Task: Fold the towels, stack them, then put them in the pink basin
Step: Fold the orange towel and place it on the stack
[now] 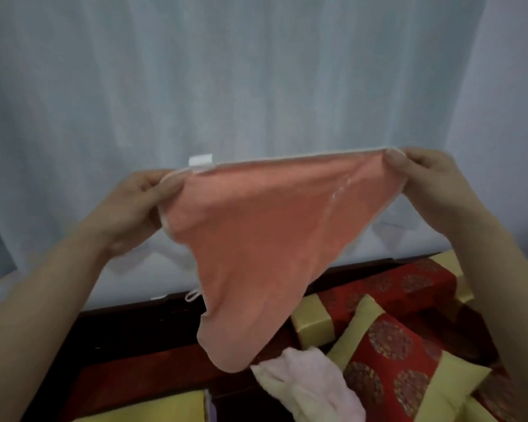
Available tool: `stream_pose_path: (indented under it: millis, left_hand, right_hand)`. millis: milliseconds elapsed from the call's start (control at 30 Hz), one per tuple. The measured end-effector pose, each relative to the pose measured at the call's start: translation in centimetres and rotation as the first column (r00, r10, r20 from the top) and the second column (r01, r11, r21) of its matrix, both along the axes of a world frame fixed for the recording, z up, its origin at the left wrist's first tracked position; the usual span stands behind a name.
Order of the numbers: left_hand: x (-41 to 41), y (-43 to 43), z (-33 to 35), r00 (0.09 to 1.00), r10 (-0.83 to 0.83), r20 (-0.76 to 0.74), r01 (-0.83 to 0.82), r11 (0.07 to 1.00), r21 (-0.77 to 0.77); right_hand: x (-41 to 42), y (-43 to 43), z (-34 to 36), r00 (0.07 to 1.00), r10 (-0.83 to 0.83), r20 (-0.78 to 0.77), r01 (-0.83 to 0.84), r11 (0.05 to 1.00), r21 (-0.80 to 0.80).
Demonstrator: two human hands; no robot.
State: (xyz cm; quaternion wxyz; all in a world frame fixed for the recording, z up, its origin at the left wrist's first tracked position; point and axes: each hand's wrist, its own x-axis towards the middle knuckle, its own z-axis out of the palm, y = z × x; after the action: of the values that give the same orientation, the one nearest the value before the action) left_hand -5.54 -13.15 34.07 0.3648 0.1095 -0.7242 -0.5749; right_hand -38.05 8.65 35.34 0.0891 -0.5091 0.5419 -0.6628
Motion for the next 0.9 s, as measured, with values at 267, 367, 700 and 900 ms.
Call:
stream_pose_path:
  millis: [267,367,700,900]
  left_hand:
    - [7.4,6.2,-19.2,0.953,-0.094,0.287,-0.048,0.892,0.450]
    - [8.7,8.7,-24.9,0.899,-0.217,0.380,-0.053,0.808,0.587]
    - [6.9,9.3,-33.0,0.786,-0.433,0.441,-0.138,0.572,0.809]
    - [1.4,3.5,-35.0,0.851,-0.101,0.515,-0.332,0.657,0.677]
  right_hand:
    - [4.8,7.8,-19.1,0.904,0.136,0.405,-0.308,0.864,0.398]
    - [6.0,9.8,-25.1,0.861,0.072,0.504,-0.362,0.782,0.508]
    - [5.7,10.1,-35.4,0.778,-0.057,0.625,-0.539,0.450,0.712]
    - [3.4,2.6,-35.7,0.854,-0.097,0.511,-0.374,0.569,0.733]
